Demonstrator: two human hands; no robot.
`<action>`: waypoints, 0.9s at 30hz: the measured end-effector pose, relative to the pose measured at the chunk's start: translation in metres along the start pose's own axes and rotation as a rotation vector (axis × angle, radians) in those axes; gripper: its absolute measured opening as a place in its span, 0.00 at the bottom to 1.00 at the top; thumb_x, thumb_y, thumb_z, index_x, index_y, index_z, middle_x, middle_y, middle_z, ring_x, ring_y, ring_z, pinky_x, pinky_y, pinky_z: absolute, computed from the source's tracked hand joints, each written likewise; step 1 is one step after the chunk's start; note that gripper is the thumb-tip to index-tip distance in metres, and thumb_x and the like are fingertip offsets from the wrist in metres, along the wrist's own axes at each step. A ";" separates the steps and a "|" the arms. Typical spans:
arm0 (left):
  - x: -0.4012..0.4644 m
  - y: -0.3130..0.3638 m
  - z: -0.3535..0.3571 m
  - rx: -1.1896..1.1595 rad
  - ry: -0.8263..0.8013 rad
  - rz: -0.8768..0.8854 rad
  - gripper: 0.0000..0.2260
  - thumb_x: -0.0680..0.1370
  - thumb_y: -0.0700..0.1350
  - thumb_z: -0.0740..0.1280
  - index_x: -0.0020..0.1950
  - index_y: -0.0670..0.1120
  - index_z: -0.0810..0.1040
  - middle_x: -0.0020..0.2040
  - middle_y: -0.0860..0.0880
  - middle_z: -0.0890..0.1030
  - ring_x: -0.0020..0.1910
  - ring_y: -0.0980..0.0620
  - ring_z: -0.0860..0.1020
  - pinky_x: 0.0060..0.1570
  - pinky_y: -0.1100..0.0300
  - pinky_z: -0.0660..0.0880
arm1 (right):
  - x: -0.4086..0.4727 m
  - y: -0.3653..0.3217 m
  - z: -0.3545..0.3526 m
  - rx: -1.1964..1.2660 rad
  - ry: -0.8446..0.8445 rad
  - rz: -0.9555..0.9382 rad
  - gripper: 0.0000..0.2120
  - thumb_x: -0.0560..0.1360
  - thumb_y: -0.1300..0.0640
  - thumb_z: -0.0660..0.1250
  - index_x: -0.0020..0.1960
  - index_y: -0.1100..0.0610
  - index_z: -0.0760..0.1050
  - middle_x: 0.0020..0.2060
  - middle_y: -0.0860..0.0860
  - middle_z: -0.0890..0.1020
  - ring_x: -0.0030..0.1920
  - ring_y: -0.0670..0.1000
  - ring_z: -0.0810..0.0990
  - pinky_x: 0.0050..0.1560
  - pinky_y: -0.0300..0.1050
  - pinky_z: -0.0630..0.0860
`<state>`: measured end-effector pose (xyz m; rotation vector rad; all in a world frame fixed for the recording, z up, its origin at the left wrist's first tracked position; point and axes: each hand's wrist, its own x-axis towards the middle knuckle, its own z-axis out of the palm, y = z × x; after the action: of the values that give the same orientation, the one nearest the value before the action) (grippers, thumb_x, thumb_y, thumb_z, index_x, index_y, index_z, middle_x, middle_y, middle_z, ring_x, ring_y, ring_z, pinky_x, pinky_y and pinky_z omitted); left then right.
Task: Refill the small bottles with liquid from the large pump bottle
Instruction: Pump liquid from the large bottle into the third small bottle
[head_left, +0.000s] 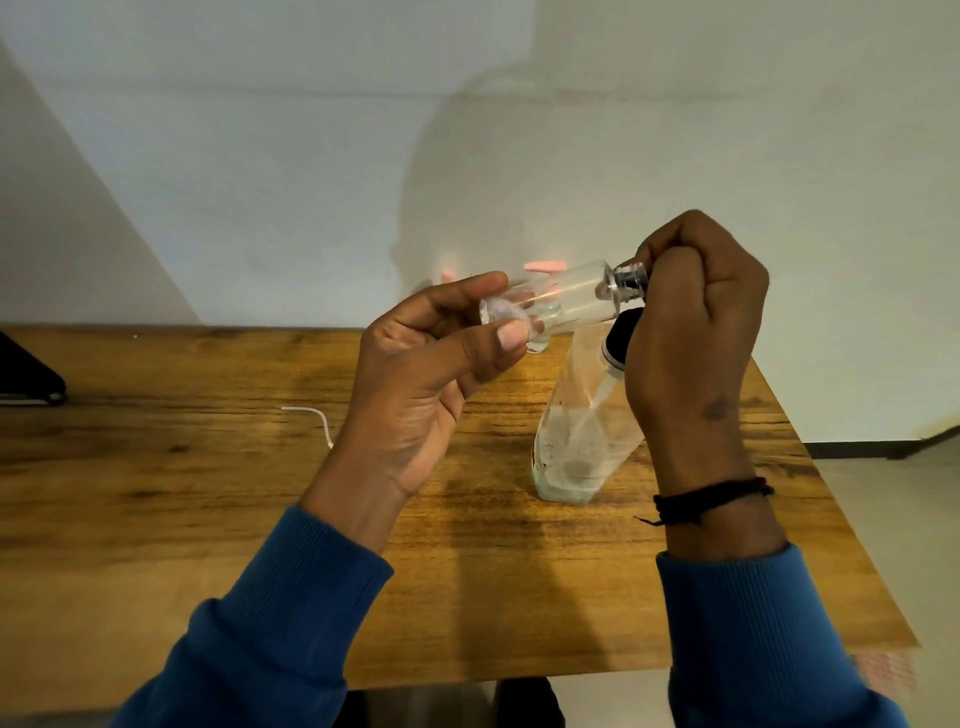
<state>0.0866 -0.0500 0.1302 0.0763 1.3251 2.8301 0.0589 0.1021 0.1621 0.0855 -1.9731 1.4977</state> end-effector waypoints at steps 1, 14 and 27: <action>0.000 0.000 0.000 -0.006 -0.004 -0.001 0.15 0.65 0.32 0.74 0.50 0.43 0.85 0.57 0.35 0.81 0.52 0.41 0.84 0.43 0.61 0.81 | 0.000 -0.001 0.000 -0.012 0.002 -0.005 0.10 0.72 0.66 0.53 0.36 0.65 0.70 0.29 0.54 0.70 0.32 0.55 0.68 0.31 0.49 0.64; -0.001 0.001 0.003 0.011 -0.023 0.013 0.15 0.64 0.33 0.75 0.48 0.44 0.86 0.53 0.39 0.84 0.51 0.44 0.84 0.43 0.62 0.81 | 0.002 0.000 0.000 0.054 -0.003 0.025 0.09 0.71 0.65 0.53 0.36 0.66 0.69 0.29 0.55 0.69 0.31 0.56 0.69 0.29 0.46 0.63; -0.001 0.001 0.001 0.019 -0.012 0.020 0.15 0.65 0.33 0.74 0.49 0.43 0.85 0.53 0.40 0.85 0.50 0.45 0.84 0.42 0.62 0.81 | 0.000 0.002 0.000 0.049 -0.016 0.010 0.10 0.72 0.65 0.53 0.35 0.64 0.70 0.28 0.51 0.69 0.31 0.50 0.67 0.31 0.41 0.61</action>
<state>0.0874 -0.0497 0.1321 0.1073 1.3568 2.8294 0.0577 0.1025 0.1607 0.1086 -1.9526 1.5566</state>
